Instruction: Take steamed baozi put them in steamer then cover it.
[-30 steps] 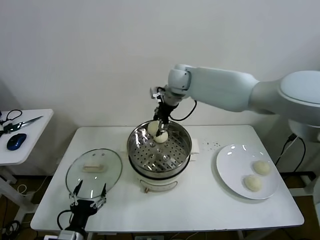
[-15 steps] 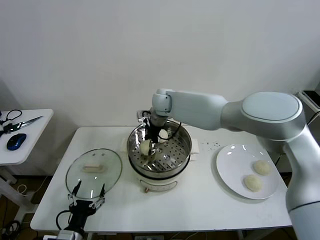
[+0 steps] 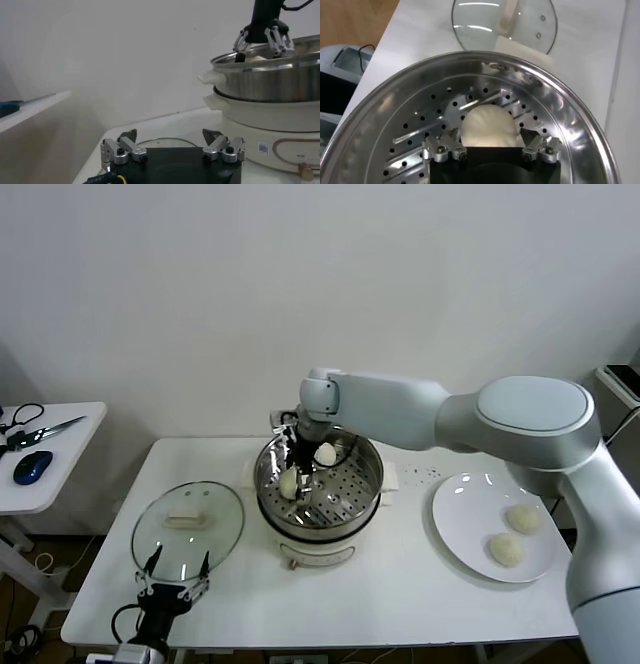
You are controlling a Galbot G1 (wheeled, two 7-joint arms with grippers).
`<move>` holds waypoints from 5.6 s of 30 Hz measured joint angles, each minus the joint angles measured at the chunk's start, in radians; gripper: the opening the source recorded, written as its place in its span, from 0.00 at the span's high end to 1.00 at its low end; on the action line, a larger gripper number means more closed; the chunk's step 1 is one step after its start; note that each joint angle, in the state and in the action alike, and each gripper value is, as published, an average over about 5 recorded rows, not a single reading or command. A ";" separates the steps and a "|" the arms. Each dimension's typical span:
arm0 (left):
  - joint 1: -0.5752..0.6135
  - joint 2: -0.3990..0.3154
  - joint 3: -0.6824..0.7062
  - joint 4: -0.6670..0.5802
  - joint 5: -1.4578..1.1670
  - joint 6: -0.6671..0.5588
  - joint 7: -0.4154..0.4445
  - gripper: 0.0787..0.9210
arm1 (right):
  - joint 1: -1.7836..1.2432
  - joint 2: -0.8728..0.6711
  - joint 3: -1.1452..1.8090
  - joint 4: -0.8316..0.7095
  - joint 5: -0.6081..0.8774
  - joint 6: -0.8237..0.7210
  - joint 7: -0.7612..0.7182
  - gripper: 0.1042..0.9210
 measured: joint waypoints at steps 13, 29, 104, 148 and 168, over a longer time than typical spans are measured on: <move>0.005 0.000 0.003 -0.009 0.012 0.005 0.000 0.12 | 0.194 -0.293 -0.043 0.231 -0.017 0.039 -0.052 0.12; 0.018 -0.017 0.008 -0.018 0.042 0.014 0.000 0.12 | 0.102 -0.809 0.010 0.440 -0.299 0.095 -0.085 0.12; 0.034 -0.047 0.006 0.015 0.058 0.009 -0.003 0.12 | 0.227 -0.487 0.024 0.335 -0.642 0.680 -0.094 0.32; 0.053 -0.056 -0.020 0.020 0.017 0.001 -0.006 0.12 | 0.057 -0.138 0.049 0.381 -0.793 0.817 -0.084 0.12; 0.045 -0.047 -0.020 -0.005 0.020 0.012 -0.005 0.12 | 0.193 -0.406 0.013 0.296 -0.539 0.475 -0.030 0.12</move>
